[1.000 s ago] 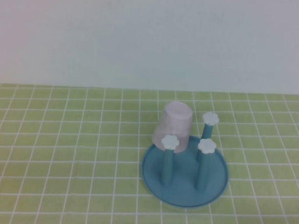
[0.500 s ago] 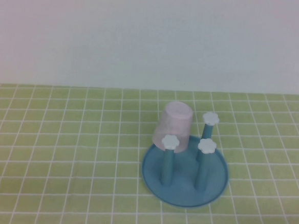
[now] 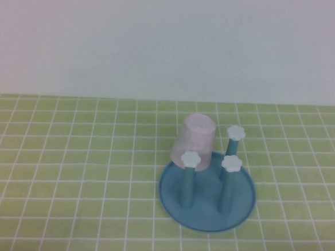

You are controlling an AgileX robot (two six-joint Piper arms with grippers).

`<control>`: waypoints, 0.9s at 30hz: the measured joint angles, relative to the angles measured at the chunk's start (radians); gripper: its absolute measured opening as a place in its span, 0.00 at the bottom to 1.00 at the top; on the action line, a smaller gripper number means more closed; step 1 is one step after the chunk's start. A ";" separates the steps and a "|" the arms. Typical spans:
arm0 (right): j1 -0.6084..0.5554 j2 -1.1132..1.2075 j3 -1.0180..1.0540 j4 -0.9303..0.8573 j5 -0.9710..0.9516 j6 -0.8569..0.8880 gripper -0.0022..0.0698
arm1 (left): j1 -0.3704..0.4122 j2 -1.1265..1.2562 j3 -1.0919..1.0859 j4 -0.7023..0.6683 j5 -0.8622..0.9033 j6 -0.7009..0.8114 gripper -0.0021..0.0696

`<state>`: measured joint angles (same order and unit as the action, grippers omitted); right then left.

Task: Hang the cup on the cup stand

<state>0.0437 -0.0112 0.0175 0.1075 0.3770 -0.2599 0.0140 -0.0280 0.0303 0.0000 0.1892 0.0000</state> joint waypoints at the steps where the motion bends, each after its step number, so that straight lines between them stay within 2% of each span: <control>1: 0.000 0.000 0.000 0.000 0.000 0.000 0.03 | -0.002 0.000 0.000 0.000 0.008 0.021 0.03; 12: 0.000 0.000 0.000 0.000 0.000 0.000 0.03 | -0.101 0.000 0.002 -0.008 0.110 0.087 0.03; 27: 0.000 0.000 0.000 0.000 0.000 0.000 0.03 | -0.099 0.000 0.002 -0.021 0.112 0.087 0.03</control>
<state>0.0437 -0.0112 0.0175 0.1075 0.3770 -0.2599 -0.0851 -0.0280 0.0318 -0.0212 0.3014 0.0875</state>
